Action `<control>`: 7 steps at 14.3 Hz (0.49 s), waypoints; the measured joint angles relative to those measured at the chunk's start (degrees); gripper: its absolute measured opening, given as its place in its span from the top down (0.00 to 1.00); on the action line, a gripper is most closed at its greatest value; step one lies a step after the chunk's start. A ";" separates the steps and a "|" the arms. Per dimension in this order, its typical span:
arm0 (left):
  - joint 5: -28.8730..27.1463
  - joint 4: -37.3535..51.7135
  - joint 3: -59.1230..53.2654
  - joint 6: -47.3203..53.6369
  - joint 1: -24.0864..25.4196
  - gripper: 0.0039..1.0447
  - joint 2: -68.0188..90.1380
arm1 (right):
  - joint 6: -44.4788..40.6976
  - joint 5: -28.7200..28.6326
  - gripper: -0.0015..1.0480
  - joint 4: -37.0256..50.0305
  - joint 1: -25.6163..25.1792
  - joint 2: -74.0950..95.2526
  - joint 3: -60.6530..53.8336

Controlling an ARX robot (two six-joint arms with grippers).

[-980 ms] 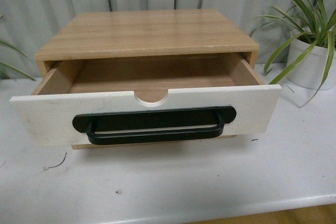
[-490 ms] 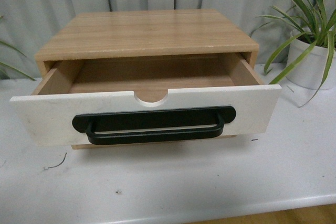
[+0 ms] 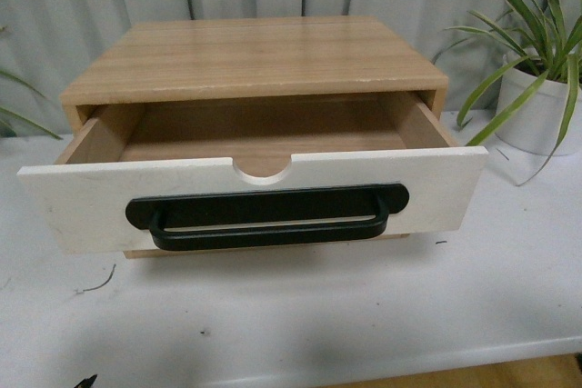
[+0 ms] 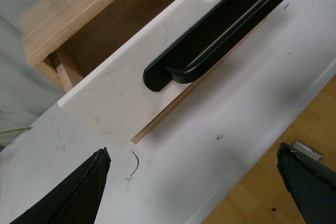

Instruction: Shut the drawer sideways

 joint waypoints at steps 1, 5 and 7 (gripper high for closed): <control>1.73 11.87 4.66 4.37 3.72 0.06 16.35 | -10.91 -1.40 0.06 5.31 3.65 15.82 6.54; 4.52 13.94 9.79 8.79 7.45 0.06 27.21 | -20.24 -1.95 0.06 9.57 6.99 35.41 18.97; 4.57 15.43 10.75 9.25 7.96 0.06 30.16 | -20.79 -1.99 0.06 10.40 6.99 38.23 21.35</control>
